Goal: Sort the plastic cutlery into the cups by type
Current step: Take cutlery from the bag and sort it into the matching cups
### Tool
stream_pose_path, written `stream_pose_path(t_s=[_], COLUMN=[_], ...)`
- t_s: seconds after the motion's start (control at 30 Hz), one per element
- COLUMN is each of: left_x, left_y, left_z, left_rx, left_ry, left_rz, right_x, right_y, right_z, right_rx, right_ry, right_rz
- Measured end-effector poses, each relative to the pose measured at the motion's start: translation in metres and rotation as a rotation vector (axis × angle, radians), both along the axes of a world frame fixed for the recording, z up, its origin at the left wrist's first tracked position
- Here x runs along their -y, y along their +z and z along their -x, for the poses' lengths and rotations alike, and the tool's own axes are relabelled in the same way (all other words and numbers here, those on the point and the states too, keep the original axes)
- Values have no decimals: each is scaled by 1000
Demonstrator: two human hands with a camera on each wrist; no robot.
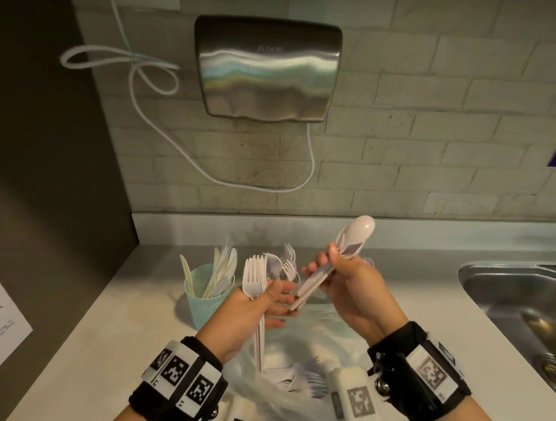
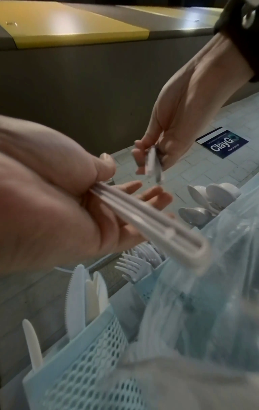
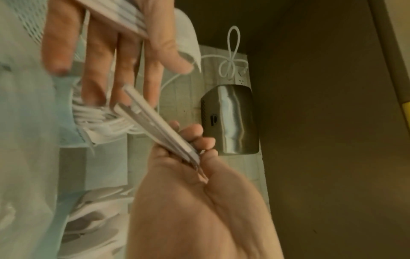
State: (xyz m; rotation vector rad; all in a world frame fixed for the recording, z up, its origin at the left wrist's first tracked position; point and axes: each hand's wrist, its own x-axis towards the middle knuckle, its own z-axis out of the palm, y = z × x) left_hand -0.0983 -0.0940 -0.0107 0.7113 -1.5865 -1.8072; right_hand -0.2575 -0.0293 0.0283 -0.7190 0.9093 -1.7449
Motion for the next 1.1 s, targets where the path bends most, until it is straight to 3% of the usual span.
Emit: stream_pose_path(t_s=[0.1, 0.23, 0.4, 0.6, 0.73, 1.1], left_x=[8, 24, 40, 50, 56, 64], left_y=[12, 34, 49, 35, 19, -1], left_z=[1, 10, 28, 41, 44, 56], left_rx=[-65, -186, -246, 22, 111, 238], left_ry=[138, 258, 258, 311, 373, 297], left_rz=[11, -38, -91, 135, 247, 302], right_x=[-1, 8, 19, 21, 21, 23], right_y=[9, 9, -1, -13, -24, -31], right_z=[15, 37, 57, 68, 65, 64], right_rx=[45, -54, -429, -660, -833, -934], right_ry=[-115, -223, -317, -267, -298, -343], right_rz=[54, 6, -147, -262, -338, -295])
